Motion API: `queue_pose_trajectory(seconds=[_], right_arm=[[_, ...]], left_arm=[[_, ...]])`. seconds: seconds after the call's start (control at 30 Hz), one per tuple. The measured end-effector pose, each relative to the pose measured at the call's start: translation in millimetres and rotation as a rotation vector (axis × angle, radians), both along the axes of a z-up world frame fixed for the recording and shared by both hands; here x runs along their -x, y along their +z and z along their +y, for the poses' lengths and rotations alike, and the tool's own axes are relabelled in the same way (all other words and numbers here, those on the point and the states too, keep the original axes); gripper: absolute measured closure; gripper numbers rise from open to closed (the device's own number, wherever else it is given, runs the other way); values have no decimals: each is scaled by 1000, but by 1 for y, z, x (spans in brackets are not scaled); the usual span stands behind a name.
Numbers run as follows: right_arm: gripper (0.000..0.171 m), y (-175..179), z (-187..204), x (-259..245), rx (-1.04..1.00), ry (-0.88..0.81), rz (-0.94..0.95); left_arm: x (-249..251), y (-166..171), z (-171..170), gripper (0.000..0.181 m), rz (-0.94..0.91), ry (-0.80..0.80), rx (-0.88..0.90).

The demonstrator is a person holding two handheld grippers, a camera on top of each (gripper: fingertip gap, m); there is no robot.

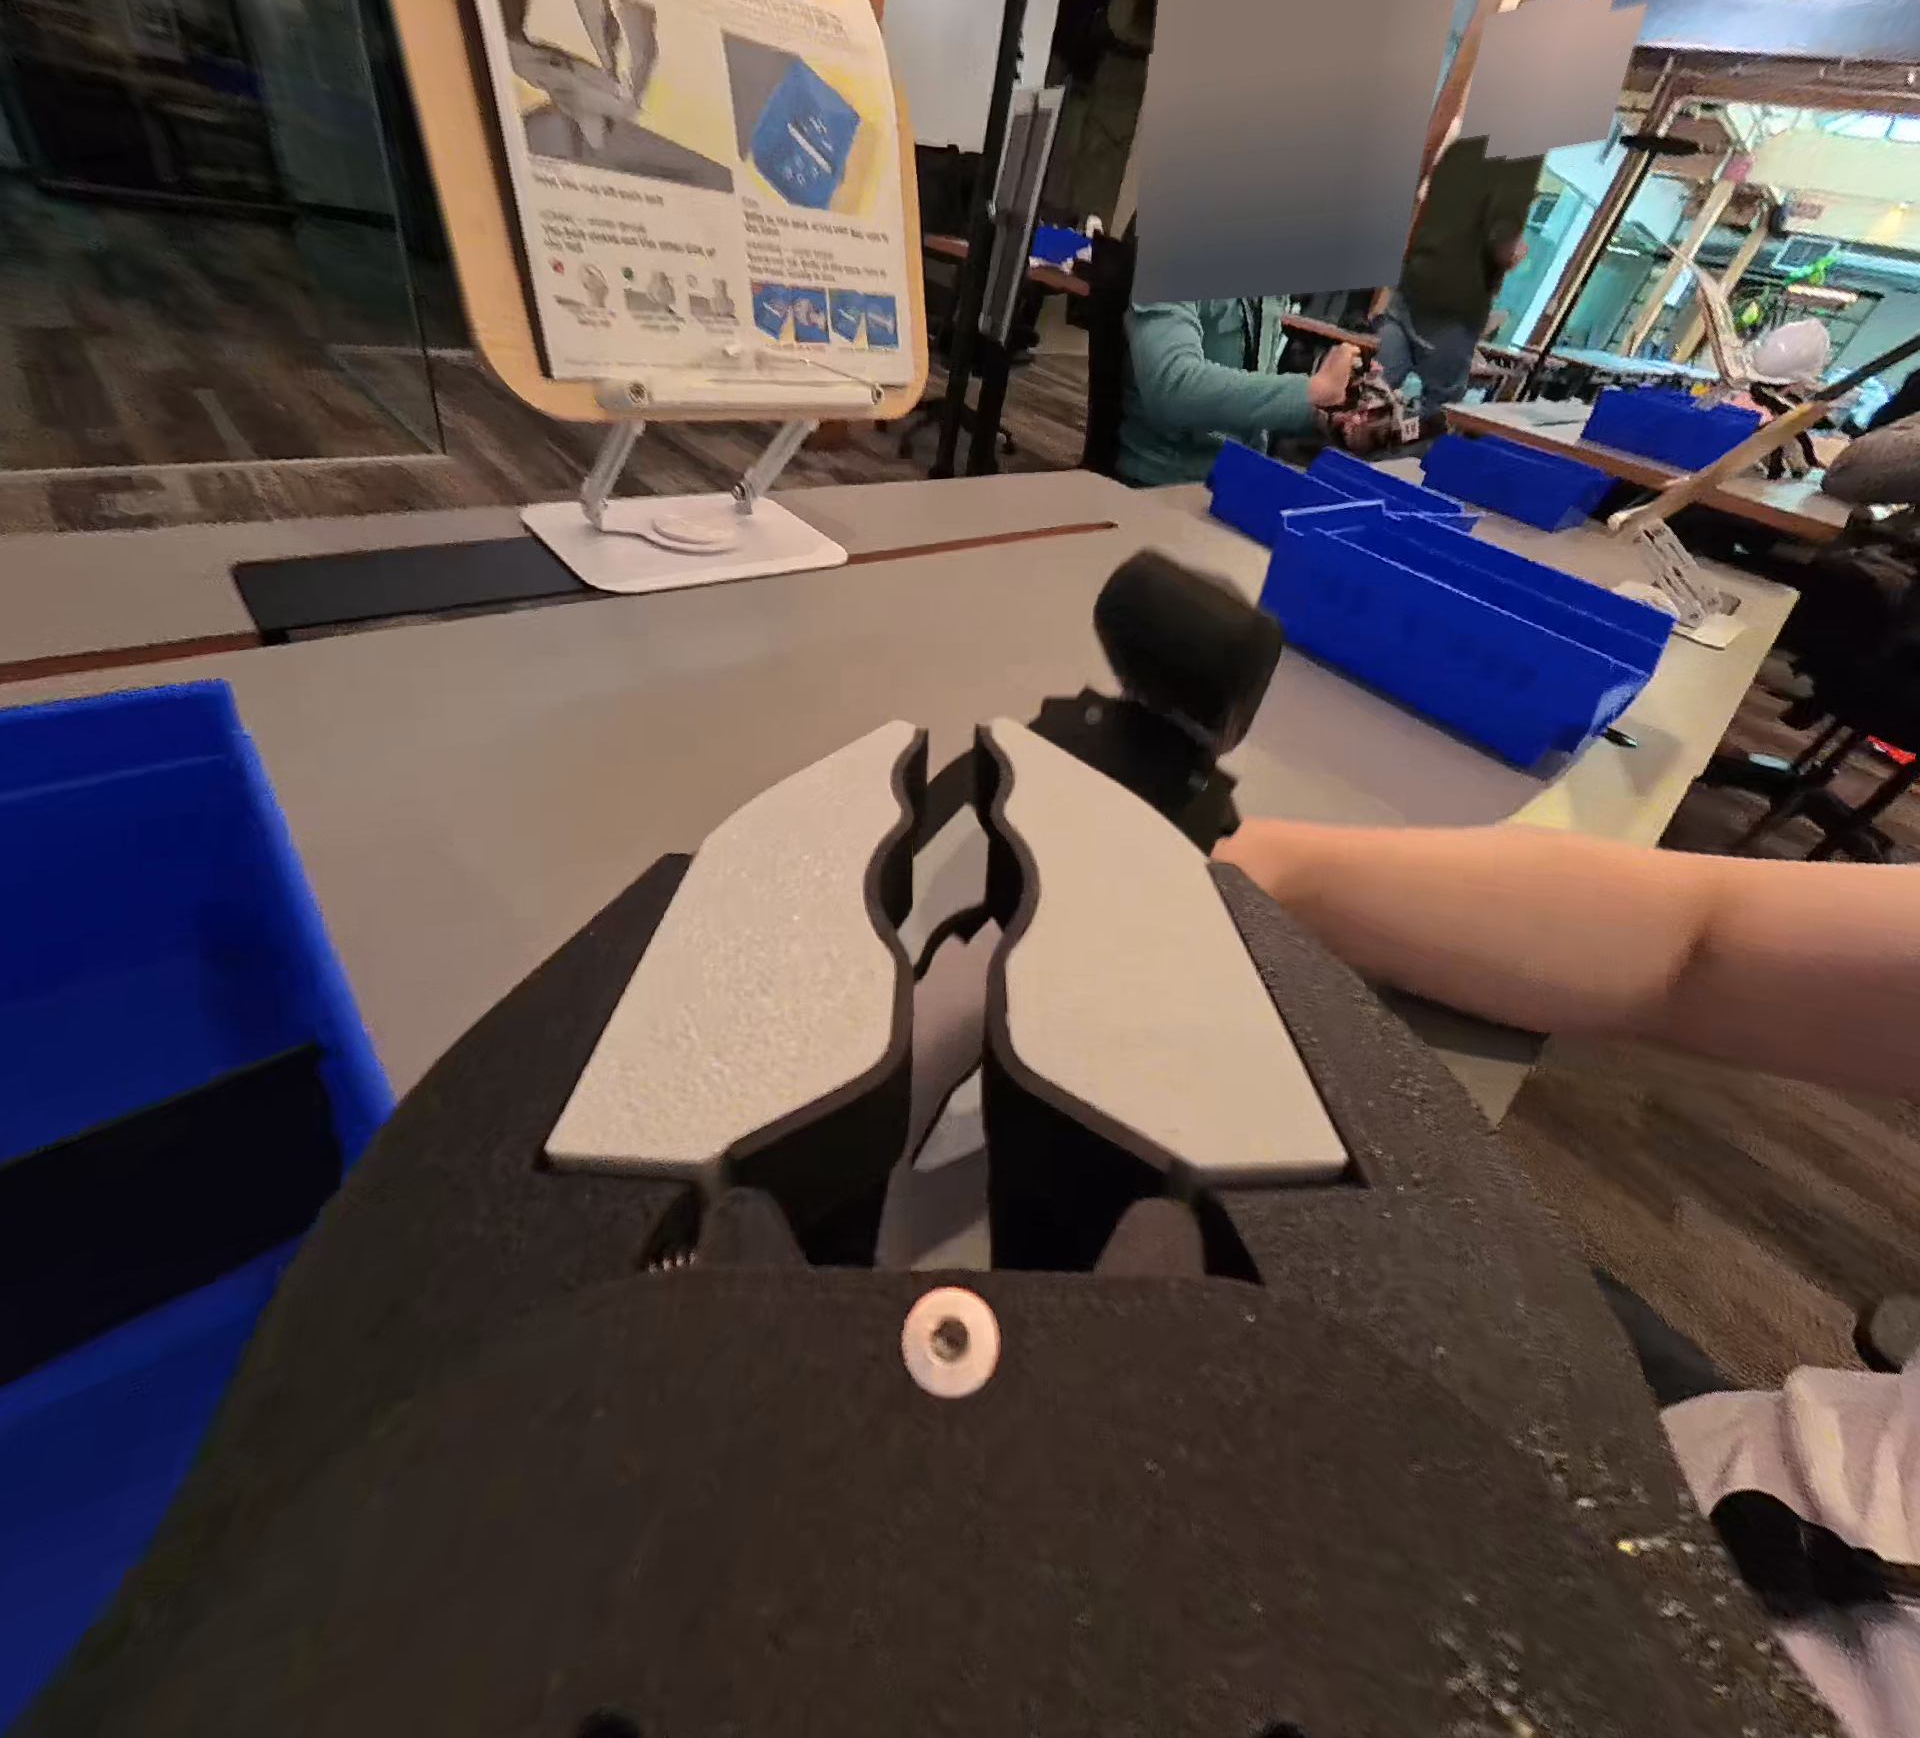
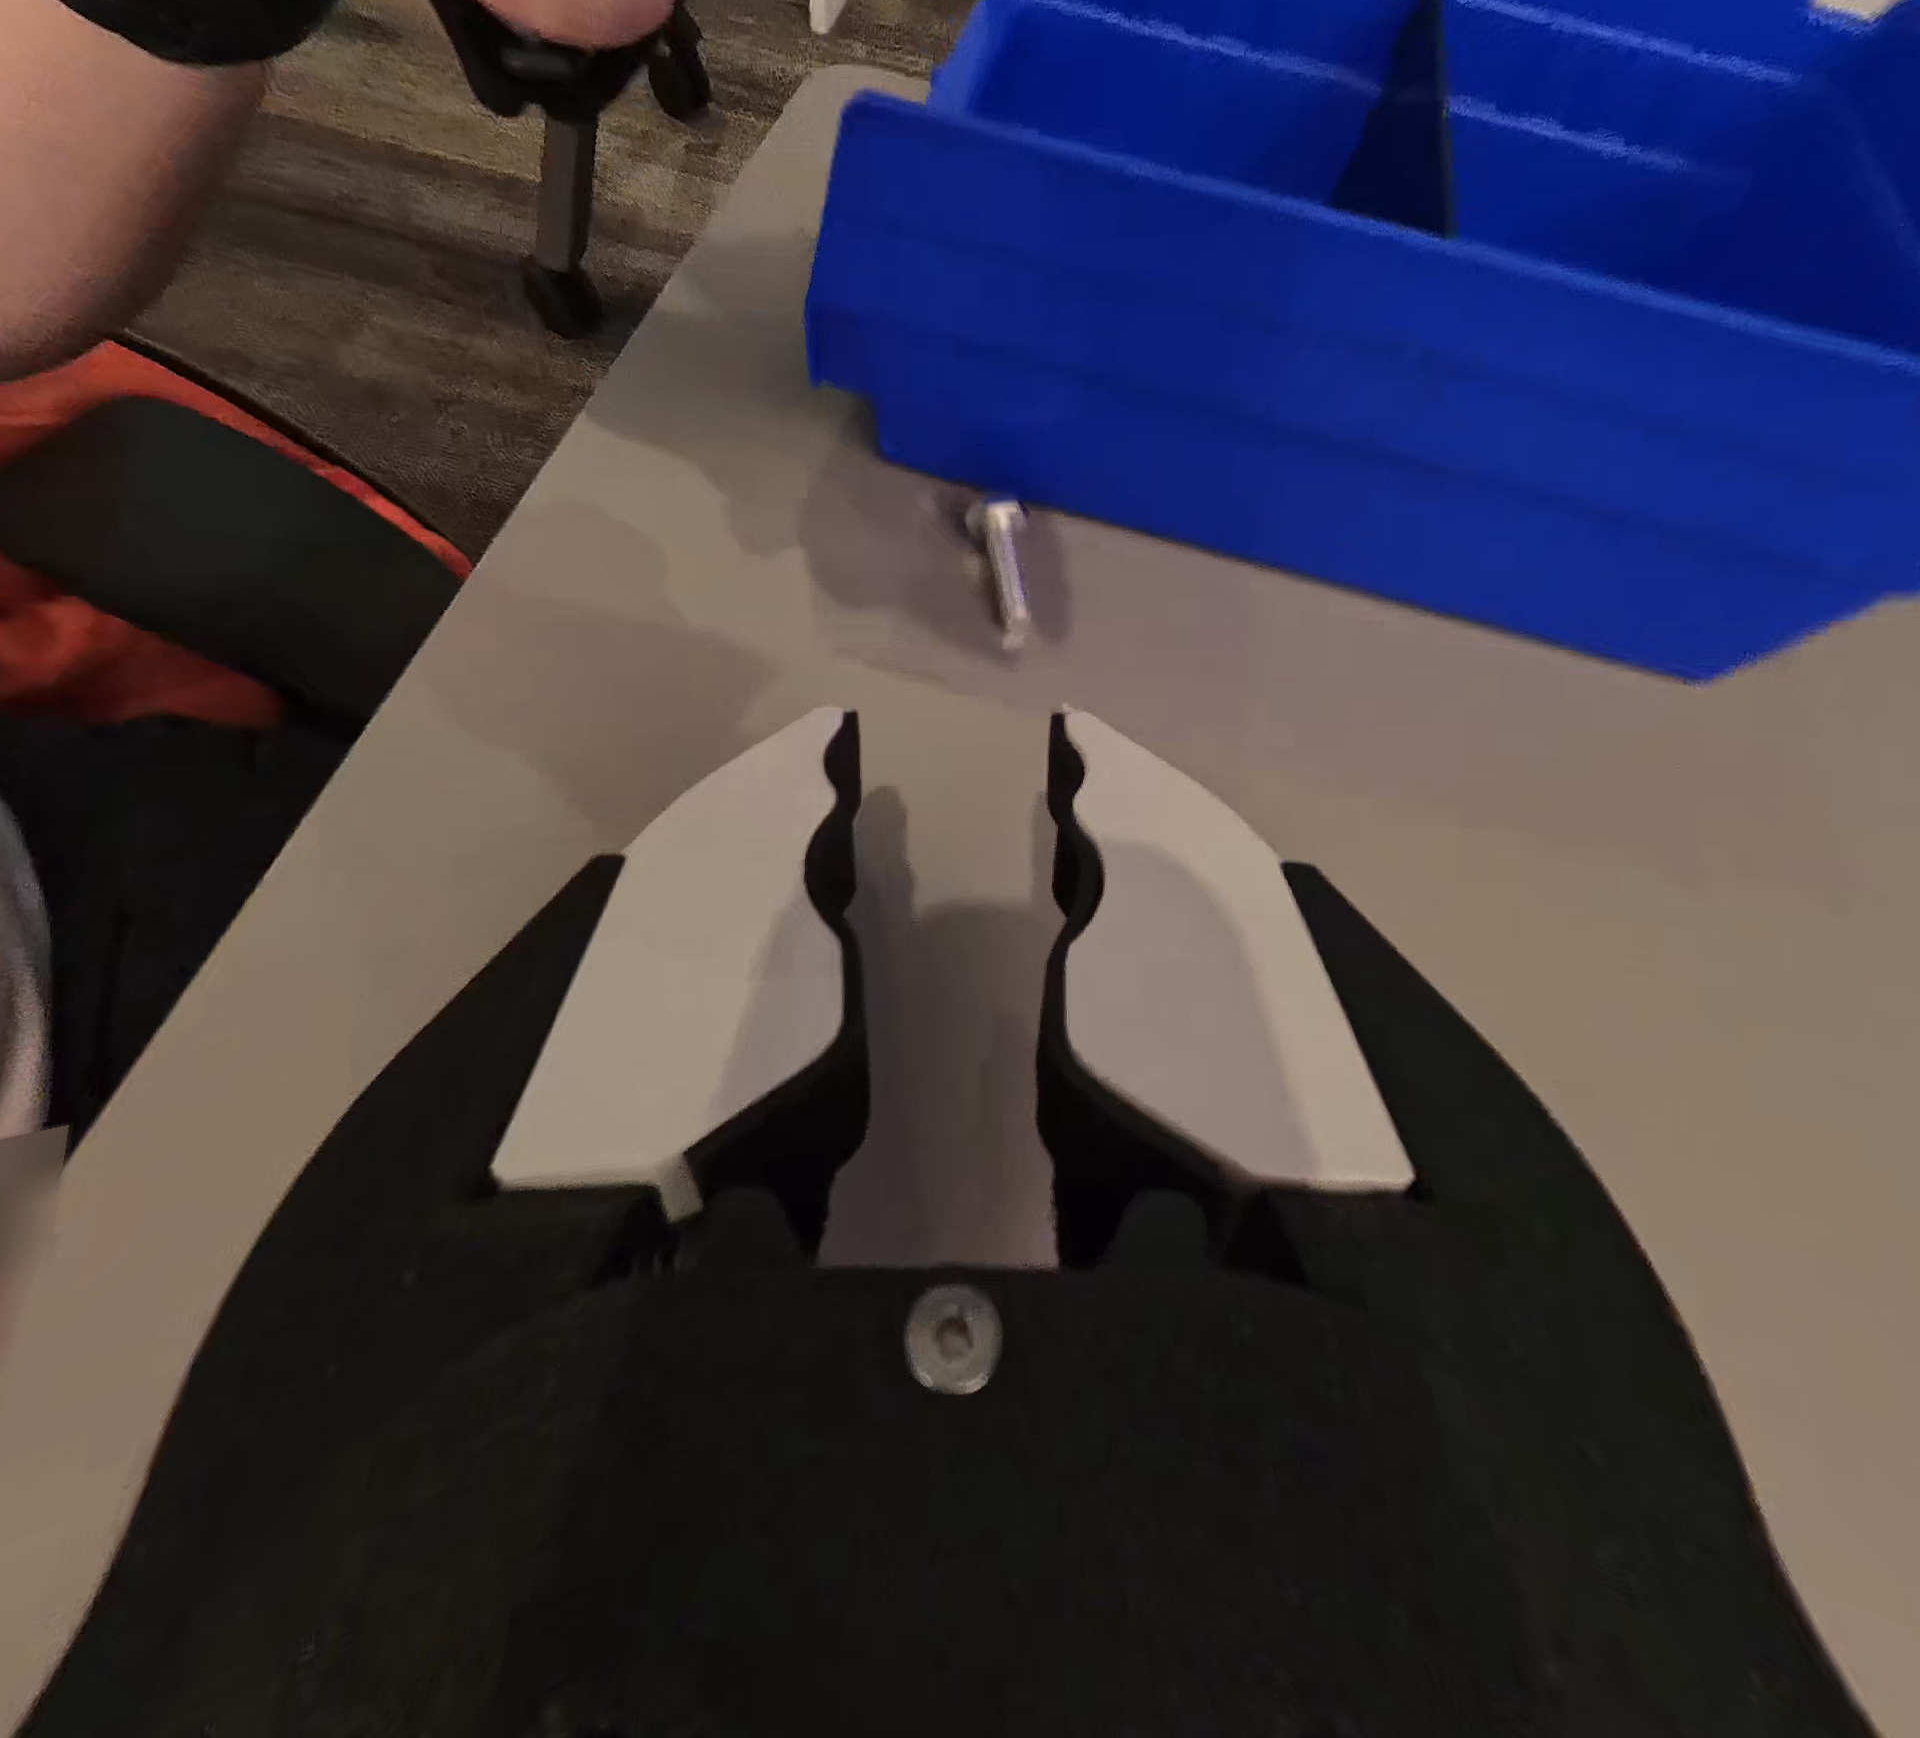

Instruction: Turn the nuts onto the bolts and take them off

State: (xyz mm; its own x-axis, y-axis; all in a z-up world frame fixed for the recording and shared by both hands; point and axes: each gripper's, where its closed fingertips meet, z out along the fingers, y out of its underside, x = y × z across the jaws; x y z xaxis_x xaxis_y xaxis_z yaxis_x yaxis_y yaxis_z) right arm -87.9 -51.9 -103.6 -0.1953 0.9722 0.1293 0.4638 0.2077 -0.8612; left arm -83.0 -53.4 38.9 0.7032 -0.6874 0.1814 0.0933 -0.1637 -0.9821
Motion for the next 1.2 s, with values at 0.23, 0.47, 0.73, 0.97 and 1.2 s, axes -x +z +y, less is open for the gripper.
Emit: queue_pose_trajectory(seconds=[0.23, 0.47, 0.73, 0.97, 1.2], right_arm=[[141, -40, 5, 65, -2, 68, -138], [162, -54, 9, 62, 13, 71, -269], [162, -19, 34, -83, 4, -73, -336], [162, 1, 34, -144, -48, -169, -355], [162, 15, 20, -159, -87, -158, -374]], left_arm=[[40, -3, -16, 176, 138, 124, -19], [44, -19, -24, 173, 273, 155, 16], [-26, -89, -2, 171, 606, 45, 58], [-119, -138, 34, 153, 858, -103, -71], [-151, -135, 30, 141, 847, -308, -45]])
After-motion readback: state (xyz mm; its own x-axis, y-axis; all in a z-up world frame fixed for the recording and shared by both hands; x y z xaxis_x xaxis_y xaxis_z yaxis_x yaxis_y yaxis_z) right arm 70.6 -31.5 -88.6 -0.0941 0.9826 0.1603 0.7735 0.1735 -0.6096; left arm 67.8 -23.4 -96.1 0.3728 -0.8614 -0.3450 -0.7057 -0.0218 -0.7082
